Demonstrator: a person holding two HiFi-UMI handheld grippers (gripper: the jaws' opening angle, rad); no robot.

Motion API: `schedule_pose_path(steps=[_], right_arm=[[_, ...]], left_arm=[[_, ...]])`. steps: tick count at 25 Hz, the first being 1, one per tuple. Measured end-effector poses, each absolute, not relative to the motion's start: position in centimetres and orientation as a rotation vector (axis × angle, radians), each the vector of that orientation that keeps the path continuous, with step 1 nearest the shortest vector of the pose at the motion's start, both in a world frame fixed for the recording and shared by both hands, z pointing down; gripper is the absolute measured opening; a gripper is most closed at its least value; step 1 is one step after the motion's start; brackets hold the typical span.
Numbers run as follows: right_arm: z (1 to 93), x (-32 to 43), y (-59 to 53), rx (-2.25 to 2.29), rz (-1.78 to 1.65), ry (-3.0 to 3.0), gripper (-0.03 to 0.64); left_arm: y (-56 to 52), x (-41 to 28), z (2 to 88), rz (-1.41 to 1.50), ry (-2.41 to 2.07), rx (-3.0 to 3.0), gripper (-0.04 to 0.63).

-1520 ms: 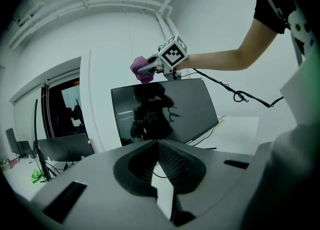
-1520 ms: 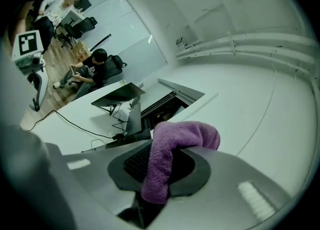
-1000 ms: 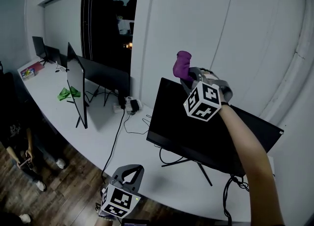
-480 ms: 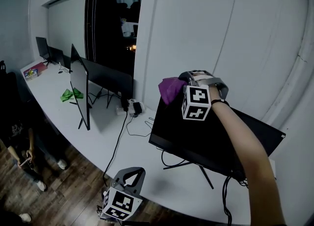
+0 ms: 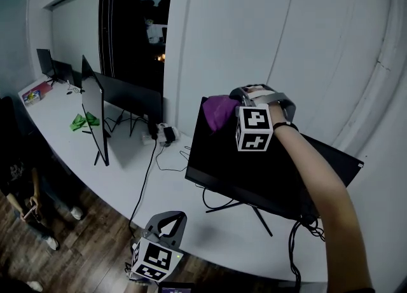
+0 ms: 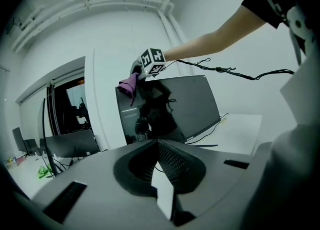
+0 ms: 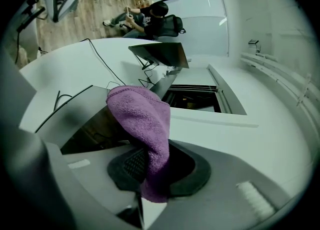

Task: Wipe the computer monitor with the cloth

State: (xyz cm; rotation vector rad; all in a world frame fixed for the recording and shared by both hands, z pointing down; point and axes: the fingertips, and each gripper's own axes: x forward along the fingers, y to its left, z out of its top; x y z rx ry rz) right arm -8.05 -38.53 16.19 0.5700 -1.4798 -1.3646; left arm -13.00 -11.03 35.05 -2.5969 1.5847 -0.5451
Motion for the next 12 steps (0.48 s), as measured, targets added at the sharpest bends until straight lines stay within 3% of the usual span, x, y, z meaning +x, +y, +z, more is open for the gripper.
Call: schedule_pose_path(steps=[12], right_arm=[[16.5,-1.9,-37.1,0.591,-1.341,-1.422,0.077]], left_arm=[[-11.3,-9.2,34.8,-0.538,1.472,-2.643,0.006]])
